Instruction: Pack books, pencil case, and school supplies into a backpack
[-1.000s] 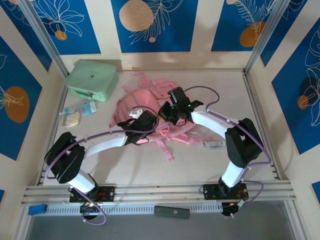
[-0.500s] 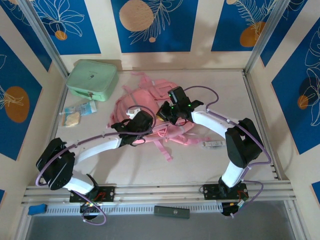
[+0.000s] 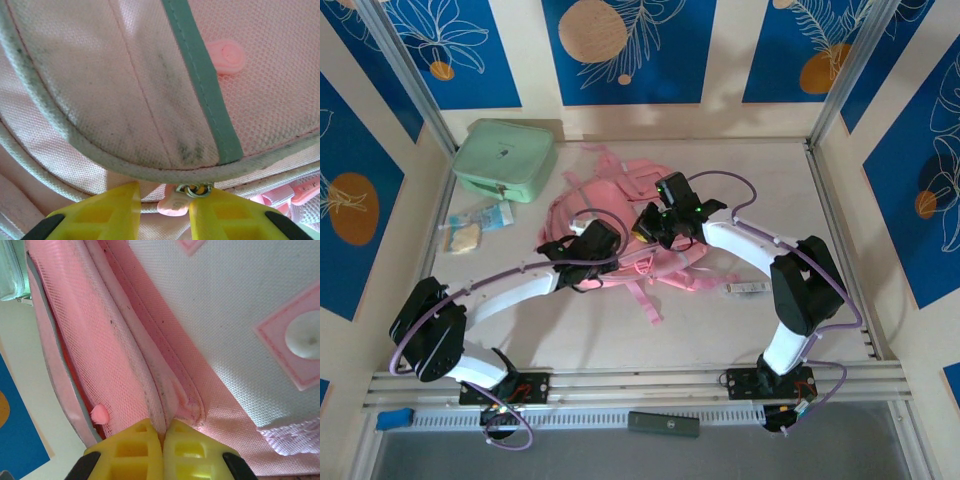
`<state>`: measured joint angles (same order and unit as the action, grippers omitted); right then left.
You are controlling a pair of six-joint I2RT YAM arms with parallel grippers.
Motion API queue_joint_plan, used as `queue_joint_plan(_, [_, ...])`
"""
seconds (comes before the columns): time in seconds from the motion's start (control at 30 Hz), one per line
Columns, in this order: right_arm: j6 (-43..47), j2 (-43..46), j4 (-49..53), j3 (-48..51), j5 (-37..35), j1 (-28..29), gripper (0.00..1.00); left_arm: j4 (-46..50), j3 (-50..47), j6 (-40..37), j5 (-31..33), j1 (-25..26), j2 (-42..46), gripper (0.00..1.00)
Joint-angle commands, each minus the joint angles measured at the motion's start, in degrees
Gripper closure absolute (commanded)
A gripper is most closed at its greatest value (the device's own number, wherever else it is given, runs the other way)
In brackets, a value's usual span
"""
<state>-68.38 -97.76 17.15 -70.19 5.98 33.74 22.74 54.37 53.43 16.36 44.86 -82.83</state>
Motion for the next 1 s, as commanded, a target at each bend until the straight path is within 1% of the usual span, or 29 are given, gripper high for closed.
queue_joint_plan(0.0, [1.41, -0.07, -0.45, -2.17, -1.3, -0.61, 1.0, -0.16, -0.94, -0.68, -1.48, -2.45, 0.6, 0.68])
queue_joint_plan(0.1, [1.45, -0.15, -0.35, -2.09, -1.23, -0.75, 1.0, -1.1, -1.46, -1.56, -1.42, -3.47, 0.99, 0.68])
queue_joint_plan(0.2, [1.51, -0.15, -0.27, -2.12, -1.23, -0.78, 1.0, -3.5, -1.69, -5.5, -1.58, -3.72, 1.17, 0.7])
queue_joint_plan(0.37, [1.49, -0.24, -0.35, -2.14, -1.14, -0.77, 1.0, -6.76, -2.45, -11.62, -3.96, -5.11, 0.87, 0.7])
queue_joint_plan(0.53, [2.0, -0.07, 0.16, -2.14, -1.58, -1.09, 1.0, -9.96, -3.89, -19.21, -7.03, -6.52, 1.93, 0.74])
queue_joint_plan(0.77, [3.25, 0.02, 1.21, -2.54, -2.19, -2.0, 1.0, -11.14, -6.2, -24.87, -9.63, -8.61, 5.99, 0.86])
queue_joint_plan(0.83, [3.83, 0.08, 1.74, -2.84, -2.54, -2.23, 1.0, -9.56, -5.99, -25.96, -9.07, -9.13, 6.76, 0.9])
queue_joint_plan(0.97, [5.32, -0.14, 3.1, -3.8, -3.49, -2.79, 1.0, -6.16, -6.1, -27.63, -7.2, -9.83, 8.32, 0.93])
